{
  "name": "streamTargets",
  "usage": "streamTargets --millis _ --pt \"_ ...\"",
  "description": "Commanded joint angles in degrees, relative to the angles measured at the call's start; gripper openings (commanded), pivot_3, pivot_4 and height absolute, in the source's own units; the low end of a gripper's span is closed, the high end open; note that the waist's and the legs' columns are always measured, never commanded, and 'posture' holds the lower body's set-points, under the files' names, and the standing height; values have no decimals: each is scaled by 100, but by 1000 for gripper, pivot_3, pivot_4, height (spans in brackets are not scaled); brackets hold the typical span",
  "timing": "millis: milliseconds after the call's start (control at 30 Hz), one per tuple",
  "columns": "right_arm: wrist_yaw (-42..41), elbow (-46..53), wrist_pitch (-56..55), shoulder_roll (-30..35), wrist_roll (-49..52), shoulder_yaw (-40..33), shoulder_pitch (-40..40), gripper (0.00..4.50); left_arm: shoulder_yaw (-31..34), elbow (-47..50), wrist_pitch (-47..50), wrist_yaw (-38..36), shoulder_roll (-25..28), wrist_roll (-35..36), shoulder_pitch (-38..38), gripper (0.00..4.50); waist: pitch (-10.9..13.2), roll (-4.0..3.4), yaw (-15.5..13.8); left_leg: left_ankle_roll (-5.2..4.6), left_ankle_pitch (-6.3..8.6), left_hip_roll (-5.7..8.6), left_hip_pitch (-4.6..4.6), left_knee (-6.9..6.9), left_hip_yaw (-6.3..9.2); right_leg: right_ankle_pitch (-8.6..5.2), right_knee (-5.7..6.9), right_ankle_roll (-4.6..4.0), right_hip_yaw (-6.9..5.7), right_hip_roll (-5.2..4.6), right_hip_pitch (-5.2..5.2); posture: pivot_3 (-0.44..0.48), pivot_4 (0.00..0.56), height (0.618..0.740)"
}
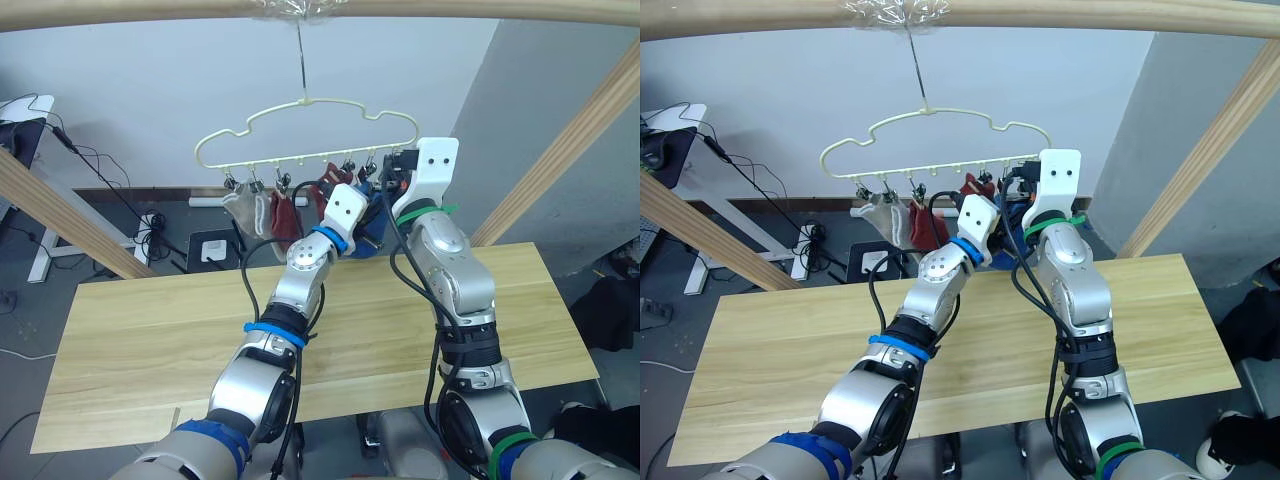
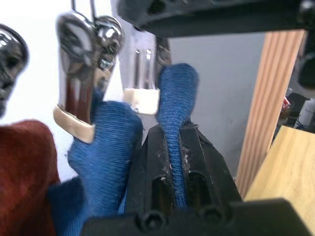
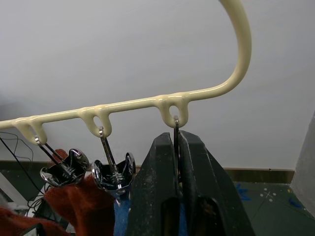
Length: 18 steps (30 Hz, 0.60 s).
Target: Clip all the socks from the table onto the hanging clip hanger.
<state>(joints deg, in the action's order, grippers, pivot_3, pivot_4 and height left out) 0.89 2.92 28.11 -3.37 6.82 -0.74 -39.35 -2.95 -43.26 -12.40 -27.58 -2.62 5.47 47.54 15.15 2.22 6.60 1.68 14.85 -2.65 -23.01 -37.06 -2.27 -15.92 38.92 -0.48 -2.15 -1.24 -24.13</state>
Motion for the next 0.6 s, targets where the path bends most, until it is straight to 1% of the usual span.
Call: streamTargets --millis 33,200,300,433,467,600 --pt "-30 269 -12 35 16 9 -23 0 57 132 9 24 -68 78 71 92 0 0 0 0 0 0 0 0 0 0 0 0 0 0 0 -265 261 740" --pt "22 259 -32 12 36 -24 -16 0 83 157 60 65 -93 105 75 92 0 0 -1 0 0 0 0 0 0 0 1 0 0 0 0 -264 261 740" --pt "47 293 -75 -16 68 -58 -14 727 97 155 55 100 -99 95 80 0 0 0 -1 0 0 0 0 0 0 0 1 0 0 0 0 -264 261 740" --pt "55 356 -54 -32 115 -102 -14 2304 172 231 154 26 -143 216 85 0 0 0 -2 0 0 0 0 0 0 0 1 0 0 0 0 -259 258 740" --pt "53 388 -42 -40 139 -116 -6 2664 148 270 207 -28 -134 223 80 278 0 0 -2 0 0 0 0 0 0 0 0 0 0 0 0 -259 258 740" --pt "-57 824 176 11 312 -119 166 4120 -227 873 546 -695 53 175 -254 1432 0 0 1 1 0 -1 0 1 -1 0 1 0 0 1 -1 -251 255 740"
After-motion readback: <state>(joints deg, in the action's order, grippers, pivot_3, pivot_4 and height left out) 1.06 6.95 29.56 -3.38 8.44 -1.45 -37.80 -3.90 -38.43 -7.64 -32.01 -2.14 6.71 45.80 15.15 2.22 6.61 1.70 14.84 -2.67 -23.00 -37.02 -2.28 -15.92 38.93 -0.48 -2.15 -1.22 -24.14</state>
